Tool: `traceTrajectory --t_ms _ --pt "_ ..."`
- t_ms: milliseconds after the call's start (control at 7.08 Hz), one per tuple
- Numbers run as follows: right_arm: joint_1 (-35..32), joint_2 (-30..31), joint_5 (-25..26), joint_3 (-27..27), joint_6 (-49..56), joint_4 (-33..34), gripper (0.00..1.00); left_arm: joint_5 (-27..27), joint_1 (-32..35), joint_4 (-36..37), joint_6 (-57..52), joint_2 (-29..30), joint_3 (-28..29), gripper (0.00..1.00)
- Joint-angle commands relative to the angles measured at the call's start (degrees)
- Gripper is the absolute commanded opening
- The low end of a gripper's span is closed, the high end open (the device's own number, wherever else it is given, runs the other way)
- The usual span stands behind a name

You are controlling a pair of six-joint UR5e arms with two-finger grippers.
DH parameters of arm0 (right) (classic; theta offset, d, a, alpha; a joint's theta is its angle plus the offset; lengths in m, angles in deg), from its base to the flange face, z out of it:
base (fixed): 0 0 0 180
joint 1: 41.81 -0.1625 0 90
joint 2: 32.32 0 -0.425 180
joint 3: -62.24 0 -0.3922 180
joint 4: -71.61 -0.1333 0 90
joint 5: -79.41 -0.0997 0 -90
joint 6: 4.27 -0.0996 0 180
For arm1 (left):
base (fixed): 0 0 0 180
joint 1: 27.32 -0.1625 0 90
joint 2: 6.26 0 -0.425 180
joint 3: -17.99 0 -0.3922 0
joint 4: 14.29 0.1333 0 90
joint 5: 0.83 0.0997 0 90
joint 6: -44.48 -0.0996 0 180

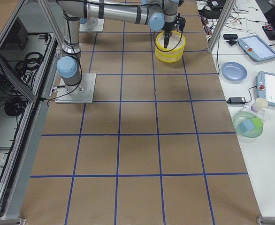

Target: Stack buns with steamer

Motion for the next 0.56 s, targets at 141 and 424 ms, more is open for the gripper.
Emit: traceTrajectory --t_ms 141,424 --pt "-0.01 4.2 0.39 0.39 2.0 -3.73 1.0 13.68 -2.08 -14.89 -15.92 -5.04 2.35 1.0" --pt "-0.01 5.43 0.48 1.36 6.54 -3.56 1.0 21.51 -5.16 -21.68 -26.72 -10.05 2.98 1.0"
